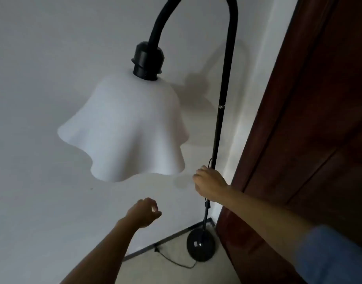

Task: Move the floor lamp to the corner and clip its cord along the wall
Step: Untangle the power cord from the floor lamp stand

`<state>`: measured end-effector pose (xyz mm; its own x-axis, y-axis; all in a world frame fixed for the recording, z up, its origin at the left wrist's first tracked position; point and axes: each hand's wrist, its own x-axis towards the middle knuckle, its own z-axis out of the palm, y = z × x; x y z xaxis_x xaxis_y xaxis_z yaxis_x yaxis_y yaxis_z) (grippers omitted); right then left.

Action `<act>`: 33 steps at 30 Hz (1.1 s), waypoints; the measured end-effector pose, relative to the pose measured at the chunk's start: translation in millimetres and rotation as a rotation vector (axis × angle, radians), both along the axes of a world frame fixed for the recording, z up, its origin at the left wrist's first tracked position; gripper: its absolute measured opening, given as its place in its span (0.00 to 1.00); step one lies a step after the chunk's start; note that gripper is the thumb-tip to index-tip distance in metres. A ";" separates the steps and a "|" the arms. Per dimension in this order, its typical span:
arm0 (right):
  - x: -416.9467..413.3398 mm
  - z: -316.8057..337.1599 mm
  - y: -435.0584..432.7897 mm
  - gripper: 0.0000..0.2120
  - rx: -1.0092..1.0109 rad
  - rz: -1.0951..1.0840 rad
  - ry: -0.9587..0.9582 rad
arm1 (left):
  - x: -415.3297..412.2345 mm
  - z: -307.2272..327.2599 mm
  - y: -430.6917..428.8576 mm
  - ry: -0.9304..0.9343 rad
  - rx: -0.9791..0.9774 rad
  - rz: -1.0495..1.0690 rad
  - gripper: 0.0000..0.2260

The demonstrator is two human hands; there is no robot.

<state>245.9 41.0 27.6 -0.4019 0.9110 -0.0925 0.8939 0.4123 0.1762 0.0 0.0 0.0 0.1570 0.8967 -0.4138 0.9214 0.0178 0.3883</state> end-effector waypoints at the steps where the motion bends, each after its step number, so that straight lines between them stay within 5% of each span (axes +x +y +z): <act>1: -5.4 -7.2 6.5 0.08 0.000 0.043 -0.073 | -0.4 -3.1 0.2 0.001 -0.020 0.013 0.13; 6: -17.9 -23.8 31.4 0.10 -0.071 -0.011 -0.554 | -12.5 -20.7 -5.9 -0.001 -0.057 0.081 0.13; 10: -18.4 -39.9 38.9 0.11 -0.162 -0.054 -0.553 | -32.5 -33.7 -15.5 -0.003 -0.085 0.134 0.12; 19: -23.8 -38.8 23.6 0.11 -0.379 -0.156 -0.088 | -56.2 -40.0 -11.3 -0.046 -0.095 0.203 0.10; 25: -13.7 -12.4 5.9 0.11 -0.317 -0.059 0.636 | -47.8 -27.2 -5.1 -0.035 -0.071 0.158 0.14; 29: -8.5 30.8 -16.5 0.23 -0.182 0.055 0.963 | -12.7 -13.3 0.5 -0.160 -0.048 0.103 0.33; 31: -2.5 46.8 -22.2 0.19 -0.150 0.069 1.132 | 8.2 -8.6 1.5 -0.216 -0.081 0.068 0.37; 33: 4.6 57.7 -22.4 0.10 -0.146 0.049 1.326 | 24.6 -9.0 1.3 -0.243 -0.114 0.030 0.28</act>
